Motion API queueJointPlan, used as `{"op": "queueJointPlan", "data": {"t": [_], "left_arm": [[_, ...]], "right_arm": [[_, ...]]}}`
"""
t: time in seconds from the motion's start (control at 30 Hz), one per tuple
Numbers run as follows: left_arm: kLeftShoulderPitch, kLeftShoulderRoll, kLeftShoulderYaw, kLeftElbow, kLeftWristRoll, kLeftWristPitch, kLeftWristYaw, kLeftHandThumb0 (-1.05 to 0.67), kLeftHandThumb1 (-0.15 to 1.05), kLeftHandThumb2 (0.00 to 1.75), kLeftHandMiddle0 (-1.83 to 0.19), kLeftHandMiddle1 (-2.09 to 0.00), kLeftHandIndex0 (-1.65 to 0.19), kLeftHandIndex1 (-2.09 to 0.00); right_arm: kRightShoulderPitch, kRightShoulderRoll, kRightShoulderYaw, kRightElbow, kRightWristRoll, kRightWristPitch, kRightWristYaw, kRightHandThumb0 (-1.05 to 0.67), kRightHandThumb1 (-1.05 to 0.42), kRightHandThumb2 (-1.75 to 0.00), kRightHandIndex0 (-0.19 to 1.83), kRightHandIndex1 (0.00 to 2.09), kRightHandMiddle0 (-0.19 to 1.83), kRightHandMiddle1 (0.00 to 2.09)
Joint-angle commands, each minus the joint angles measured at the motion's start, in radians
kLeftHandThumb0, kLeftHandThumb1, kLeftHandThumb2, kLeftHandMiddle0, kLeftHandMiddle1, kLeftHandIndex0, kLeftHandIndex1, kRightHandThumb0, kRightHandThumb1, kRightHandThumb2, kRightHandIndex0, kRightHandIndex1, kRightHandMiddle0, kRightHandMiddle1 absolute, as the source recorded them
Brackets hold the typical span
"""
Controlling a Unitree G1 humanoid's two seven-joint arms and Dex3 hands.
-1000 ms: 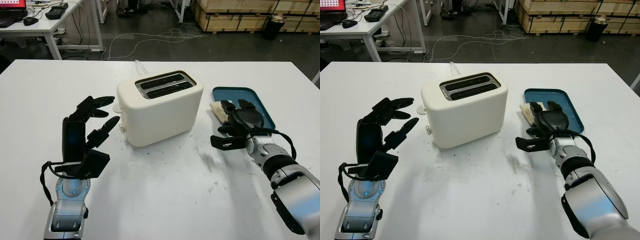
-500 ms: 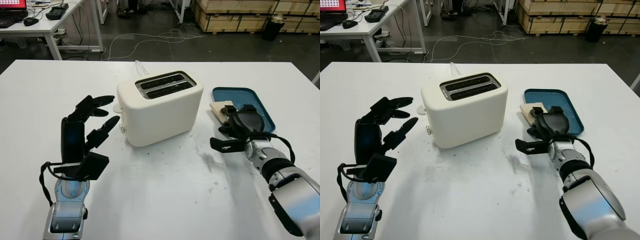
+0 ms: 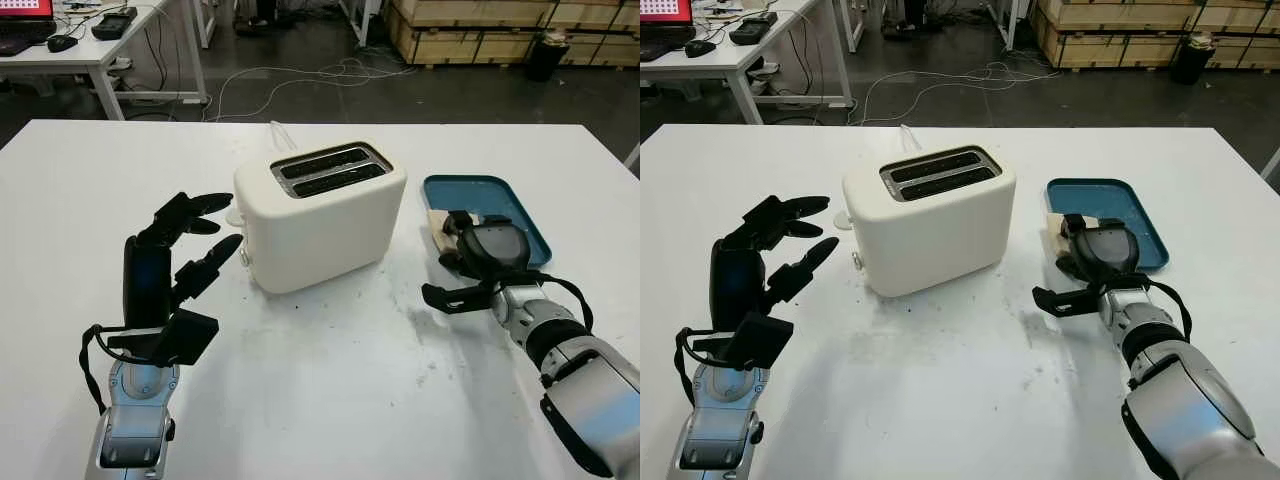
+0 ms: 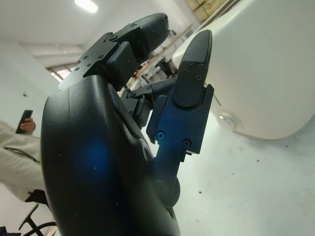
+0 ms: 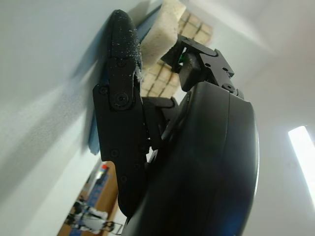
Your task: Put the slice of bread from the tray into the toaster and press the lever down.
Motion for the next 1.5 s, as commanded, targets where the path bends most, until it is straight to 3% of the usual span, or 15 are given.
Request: {"op": "queueJointPlan", "data": {"t": [0.0,0.37,0.53,0.87,1.03,1.2,1.27,1.37,1.47], "left_arm": [[0.001,0.007,0.0,0.001,0.007,-0.016,-0.004,-0.35,0.92,0.08,-0.51,-1.23,-0.65,-0.6],[0.001,0.008,0.0,0.006,0.006,-0.017,-0.008,-0.34,0.92,0.07,-0.5,-1.22,-0.65,-0.59],[0.001,0.006,-0.002,0.008,0.005,-0.015,-0.009,-0.33,0.92,0.07,-0.51,-1.22,-0.65,-0.59],[0.002,0.001,-0.003,0.004,0.016,-0.001,-0.003,-0.34,0.92,0.07,-0.52,-1.22,-0.65,-0.58],[0.0,0.0,-0.003,0.007,0.015,-0.005,-0.004,-0.32,0.92,0.07,-0.51,-1.21,-0.65,-0.58],[0.0,0.002,-0.003,0.014,0.014,-0.012,-0.003,-0.32,0.92,0.07,-0.51,-1.22,-0.65,-0.58],[-0.001,0.004,-0.002,0.018,0.018,-0.016,0.0,-0.34,0.92,0.08,-0.51,-1.22,-0.65,-0.58],[0.0,0.001,-0.002,0.017,0.015,-0.014,0.0,-0.34,0.92,0.07,-0.51,-1.22,-0.65,-0.58],[0.0,0.0,-0.003,0.015,0.012,-0.013,-0.002,-0.33,0.92,0.07,-0.51,-1.22,-0.65,-0.58]], "right_arm": [[0.045,0.003,0.025,0.025,-0.03,-0.009,0.012,-0.59,-0.92,-0.25,1.26,1.75,0.87,1.75],[0.041,-0.015,0.078,0.009,-0.065,-0.027,-0.218,-0.58,-0.92,-0.49,1.22,1.75,0.68,1.75],[0.019,-0.047,0.064,-0.025,-0.06,-0.076,-0.313,-0.54,-0.92,-0.5,1.12,1.75,0.57,1.75],[-0.002,-0.059,0.038,-0.034,-0.062,-0.096,-0.313,-0.5,-0.92,-0.46,1.05,1.75,0.53,1.75],[-0.007,-0.072,0.005,-0.048,-0.038,-0.135,-0.273,-0.51,-0.92,-0.56,1.07,1.75,0.53,1.75],[-0.036,-0.127,-0.043,-0.099,-0.032,-0.195,-0.291,-0.52,-0.92,-0.56,1.04,1.75,0.5,1.75],[-0.059,-0.159,-0.046,-0.137,-0.058,-0.175,-0.31,-0.51,-0.92,-0.56,0.96,1.75,0.37,1.75],[-0.085,-0.218,-0.068,-0.252,-0.082,-0.153,-0.297,-0.54,-0.92,-0.57,0.91,1.75,0.46,1.75],[-0.098,-0.268,-0.124,-0.362,-0.048,-0.254,-0.293,-0.55,-0.92,-0.49,0.87,1.75,0.52,1.75]]}}
